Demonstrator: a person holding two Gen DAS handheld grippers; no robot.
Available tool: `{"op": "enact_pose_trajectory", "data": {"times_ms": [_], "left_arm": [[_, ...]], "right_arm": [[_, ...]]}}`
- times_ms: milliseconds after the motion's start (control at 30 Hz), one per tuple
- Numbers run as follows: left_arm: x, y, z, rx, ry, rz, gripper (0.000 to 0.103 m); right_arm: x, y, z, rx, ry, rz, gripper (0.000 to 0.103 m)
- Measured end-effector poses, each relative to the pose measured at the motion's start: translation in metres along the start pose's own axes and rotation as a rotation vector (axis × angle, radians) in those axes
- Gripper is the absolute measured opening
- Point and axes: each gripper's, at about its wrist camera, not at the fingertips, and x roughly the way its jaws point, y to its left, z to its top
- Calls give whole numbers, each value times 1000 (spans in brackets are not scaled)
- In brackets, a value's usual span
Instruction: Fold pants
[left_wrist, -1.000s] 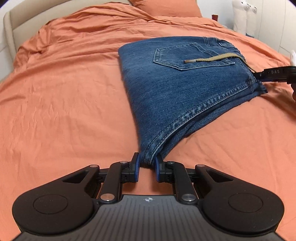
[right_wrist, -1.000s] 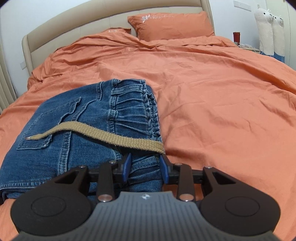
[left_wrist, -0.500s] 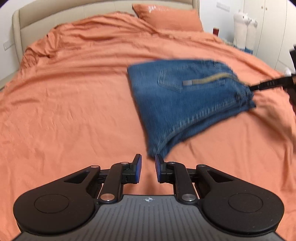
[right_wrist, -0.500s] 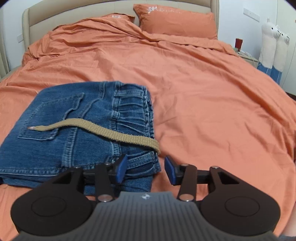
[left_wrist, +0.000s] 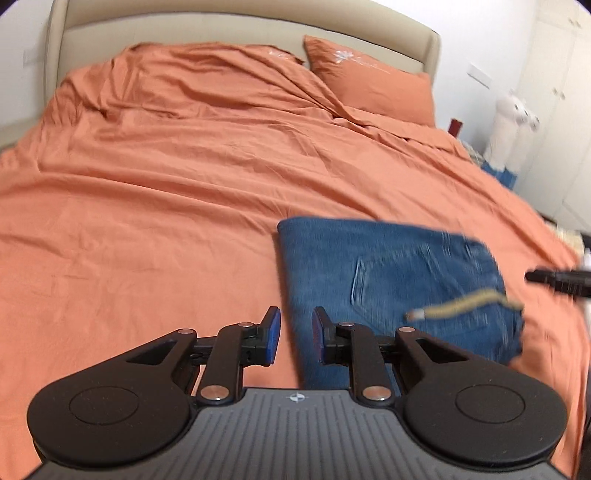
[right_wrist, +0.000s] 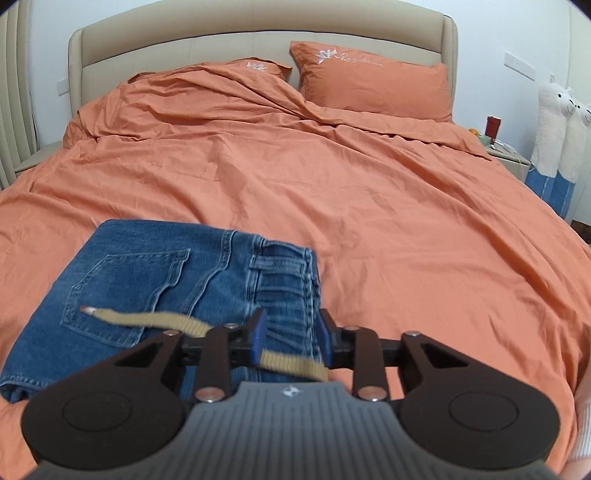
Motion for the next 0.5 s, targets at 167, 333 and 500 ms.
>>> {"op": "enact_pose_trajectory", "data": {"times_ms": [167,333,500], "left_arm": [[46,-11,23,53,37,63,25],[92,-25,34,153,90,122,25],[127,-28,36,177,123,128,25]], "right_arm": [[38,-1,18,29,20,25,21],[71,13,36,-17,21,33,21],[107,17,38,-56,41,-10,21]]}}
